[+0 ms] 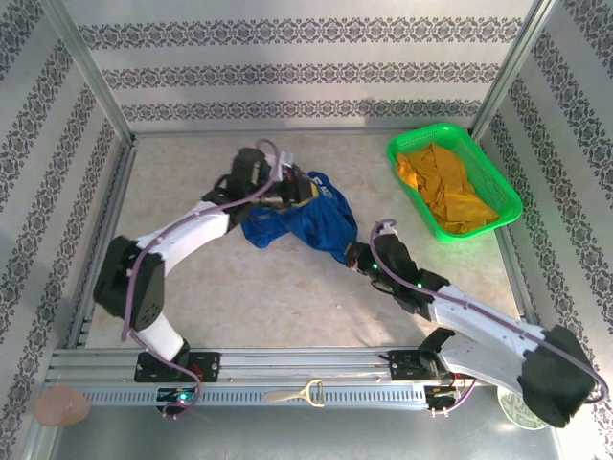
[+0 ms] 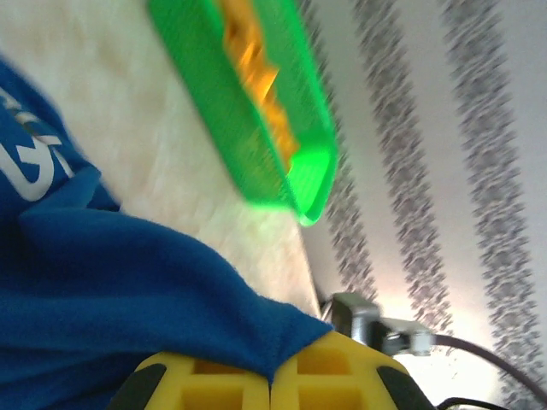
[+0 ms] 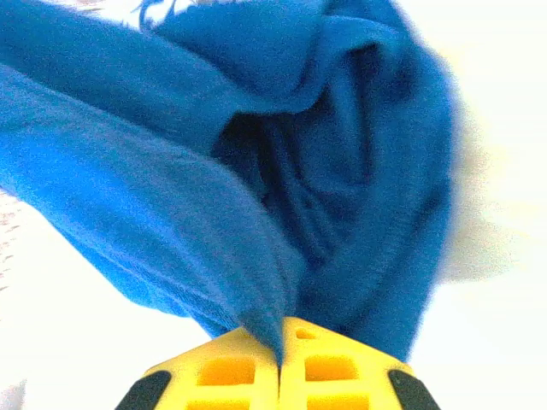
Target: Fold the inside-out t-shirt
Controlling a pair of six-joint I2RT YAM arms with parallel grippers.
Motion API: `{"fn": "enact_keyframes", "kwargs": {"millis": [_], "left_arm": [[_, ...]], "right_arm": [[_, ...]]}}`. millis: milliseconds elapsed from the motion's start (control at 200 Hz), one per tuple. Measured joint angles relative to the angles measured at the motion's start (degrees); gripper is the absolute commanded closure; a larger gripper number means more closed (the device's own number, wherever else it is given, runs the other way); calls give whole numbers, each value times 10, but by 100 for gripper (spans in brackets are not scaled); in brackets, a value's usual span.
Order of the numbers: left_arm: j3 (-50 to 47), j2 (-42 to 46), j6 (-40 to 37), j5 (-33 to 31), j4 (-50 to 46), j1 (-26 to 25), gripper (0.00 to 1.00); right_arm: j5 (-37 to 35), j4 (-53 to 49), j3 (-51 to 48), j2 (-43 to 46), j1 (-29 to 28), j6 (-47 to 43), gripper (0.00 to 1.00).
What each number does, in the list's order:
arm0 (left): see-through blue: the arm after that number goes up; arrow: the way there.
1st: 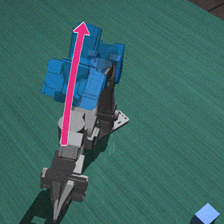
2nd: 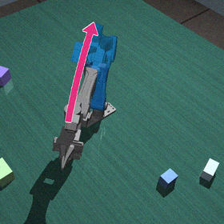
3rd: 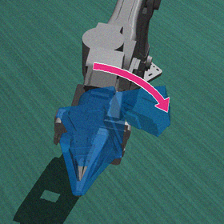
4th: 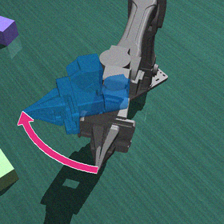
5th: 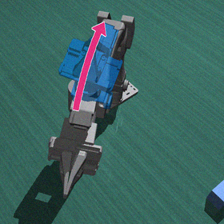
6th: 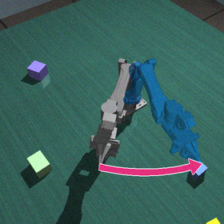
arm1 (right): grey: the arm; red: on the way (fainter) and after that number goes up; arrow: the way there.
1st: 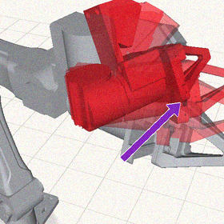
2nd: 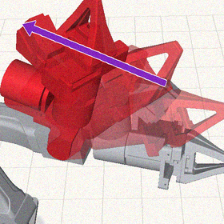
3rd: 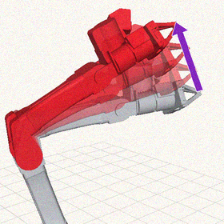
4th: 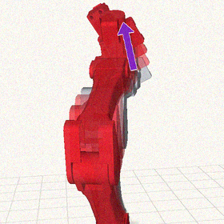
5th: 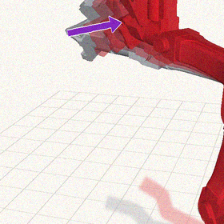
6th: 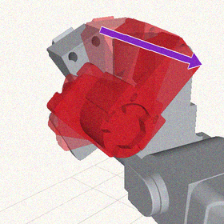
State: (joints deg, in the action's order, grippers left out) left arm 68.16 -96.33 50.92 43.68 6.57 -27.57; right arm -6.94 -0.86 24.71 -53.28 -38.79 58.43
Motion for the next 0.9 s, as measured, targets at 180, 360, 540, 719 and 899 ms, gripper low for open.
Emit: {"fn": "enact_keyframes", "kwargs": {"millis": [180,360,540,719,899], "left_arm": [[34,-55,-23,-2,-14,-29,86],[77,-58,-39,-7,-21,-28,91],[104,-78,-37,-3,-19,-28,91],[109,-88,-16,-2,-19,-28,91],[127,-90,17,2,-14,-28,91]], "right_arm": [[-91,-112,10,127,0,16,37],[-100,-158,64,113,0,-24,35],[-54,-170,171,-32,0,-106,26],[-37,-155,245,-169,8,-154,25],[-10,-128,286,-282,43,-174,52]]}}
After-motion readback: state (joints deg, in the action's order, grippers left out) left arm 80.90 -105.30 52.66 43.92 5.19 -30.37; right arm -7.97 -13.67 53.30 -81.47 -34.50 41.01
